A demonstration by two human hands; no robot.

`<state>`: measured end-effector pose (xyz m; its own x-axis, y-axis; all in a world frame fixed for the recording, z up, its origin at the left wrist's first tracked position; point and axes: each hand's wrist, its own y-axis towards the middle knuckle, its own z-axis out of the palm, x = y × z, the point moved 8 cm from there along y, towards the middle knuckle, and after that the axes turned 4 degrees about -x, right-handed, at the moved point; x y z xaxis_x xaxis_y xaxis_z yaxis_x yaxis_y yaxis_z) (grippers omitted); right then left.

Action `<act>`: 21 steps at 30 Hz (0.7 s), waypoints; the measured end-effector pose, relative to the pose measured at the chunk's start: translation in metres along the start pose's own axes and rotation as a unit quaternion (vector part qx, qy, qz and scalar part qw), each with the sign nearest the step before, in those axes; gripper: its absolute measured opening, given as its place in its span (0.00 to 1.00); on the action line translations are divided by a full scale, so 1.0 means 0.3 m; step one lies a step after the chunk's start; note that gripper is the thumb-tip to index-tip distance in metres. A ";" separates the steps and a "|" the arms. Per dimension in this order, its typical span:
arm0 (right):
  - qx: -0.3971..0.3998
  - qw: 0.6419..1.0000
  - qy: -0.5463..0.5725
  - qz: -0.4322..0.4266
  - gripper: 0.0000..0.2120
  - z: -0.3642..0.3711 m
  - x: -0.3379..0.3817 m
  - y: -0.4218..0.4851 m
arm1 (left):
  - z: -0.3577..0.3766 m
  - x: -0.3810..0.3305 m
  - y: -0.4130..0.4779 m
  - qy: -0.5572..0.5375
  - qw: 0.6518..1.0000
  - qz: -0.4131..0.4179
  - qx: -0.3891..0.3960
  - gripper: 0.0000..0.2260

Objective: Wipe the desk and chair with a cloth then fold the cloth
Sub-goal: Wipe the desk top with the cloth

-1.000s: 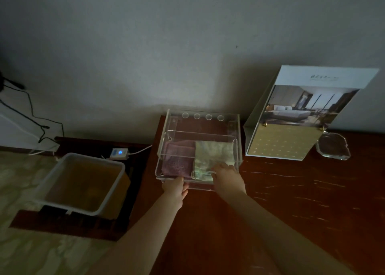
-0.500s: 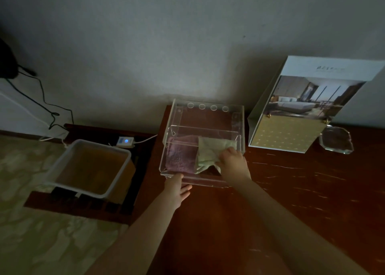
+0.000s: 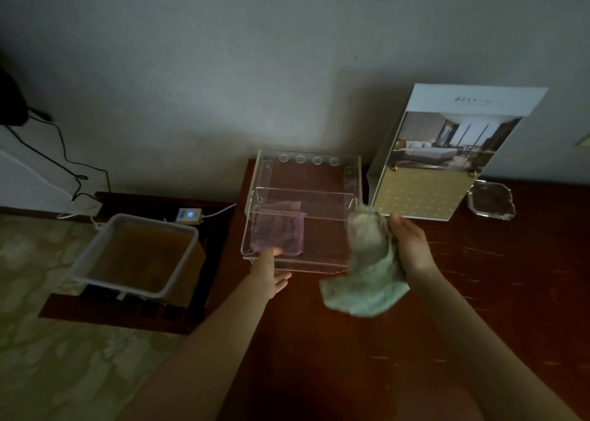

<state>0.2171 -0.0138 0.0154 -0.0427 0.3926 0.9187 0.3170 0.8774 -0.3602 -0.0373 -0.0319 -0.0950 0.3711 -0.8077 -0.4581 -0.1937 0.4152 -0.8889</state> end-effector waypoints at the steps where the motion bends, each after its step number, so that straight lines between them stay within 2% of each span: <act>1: 0.040 0.997 -0.045 0.038 0.23 0.012 -0.036 -0.008 | 0.001 0.000 0.000 0.000 1.000 0.000 -0.004 0.23; 3: 0.104 0.981 -0.123 0.103 0.24 0.037 -0.135 -0.018 | 0.004 -0.001 0.000 -0.008 1.000 0.002 -0.019 0.23; 7: 0.164 0.934 -0.270 0.165 0.13 0.089 -0.306 -0.045 | 0.025 -0.009 0.006 -0.026 0.999 0.006 -0.027 0.22; 9: 0.177 0.931 -0.251 0.195 0.09 0.137 -0.356 -0.060 | 0.048 -0.018 0.004 -0.034 0.999 0.004 -0.009 0.19; 11: 0.160 0.947 -0.195 0.197 0.06 0.177 -0.352 -0.048 | 0.065 -0.031 0.010 -0.045 0.999 0.002 0.001 0.18; 14: 0.122 0.969 -0.106 0.185 0.09 0.206 -0.289 -0.012 | 0.086 -0.058 0.022 -0.050 0.998 0.009 0.030 0.15; 16: 0.118 0.971 -0.103 0.179 0.13 0.214 -0.255 0.021 | 0.096 -0.080 0.033 -0.048 0.997 0.016 0.061 0.12; 21: 0.120 0.966 -0.153 0.167 0.14 0.226 -0.221 0.114 | 0.114 -0.165 0.055 -0.027 0.992 0.039 0.118 0.09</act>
<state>0.1663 0.0089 -0.0688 -0.2666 0.6966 0.6661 0.1340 0.7112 -0.6901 -0.0278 0.0294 -0.0871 0.4135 -0.7484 -0.5186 -0.0074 0.5668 -0.8238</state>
